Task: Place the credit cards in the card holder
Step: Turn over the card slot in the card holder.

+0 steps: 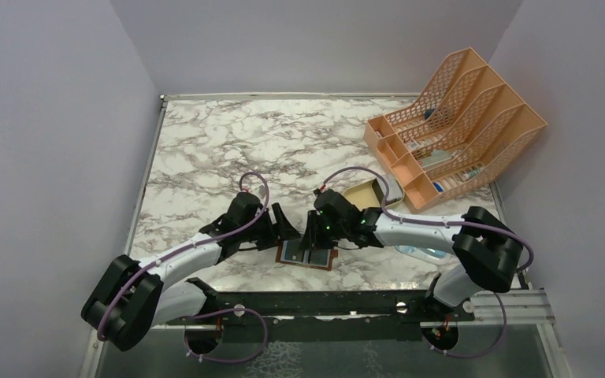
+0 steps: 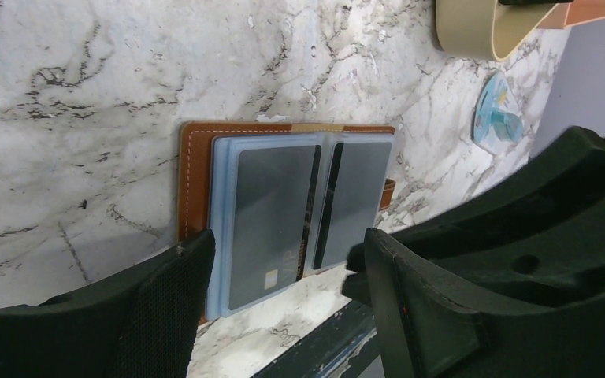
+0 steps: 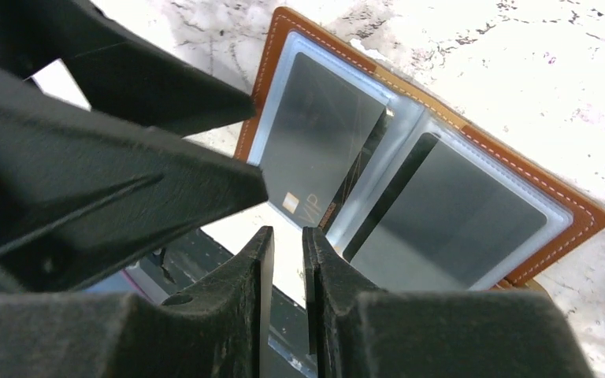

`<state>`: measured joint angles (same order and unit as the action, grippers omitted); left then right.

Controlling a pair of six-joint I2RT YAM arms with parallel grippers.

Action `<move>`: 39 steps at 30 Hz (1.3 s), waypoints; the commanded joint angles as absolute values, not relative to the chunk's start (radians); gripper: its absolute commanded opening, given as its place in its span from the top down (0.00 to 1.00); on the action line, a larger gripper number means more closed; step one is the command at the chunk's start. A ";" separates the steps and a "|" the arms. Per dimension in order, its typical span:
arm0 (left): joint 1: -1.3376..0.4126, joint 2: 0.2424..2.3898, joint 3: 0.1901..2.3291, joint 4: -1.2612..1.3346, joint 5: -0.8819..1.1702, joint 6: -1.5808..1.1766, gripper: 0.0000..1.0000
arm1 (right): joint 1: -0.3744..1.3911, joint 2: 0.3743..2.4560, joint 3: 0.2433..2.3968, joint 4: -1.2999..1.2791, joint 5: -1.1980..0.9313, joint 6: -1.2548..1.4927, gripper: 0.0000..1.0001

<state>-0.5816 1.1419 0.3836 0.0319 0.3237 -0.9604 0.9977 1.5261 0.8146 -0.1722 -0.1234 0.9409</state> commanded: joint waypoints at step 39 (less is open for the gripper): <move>-0.567 1.109 0.310 0.244 0.475 -1.071 0.34 | 1.035 1.587 0.792 -0.142 -0.059 0.879 0.85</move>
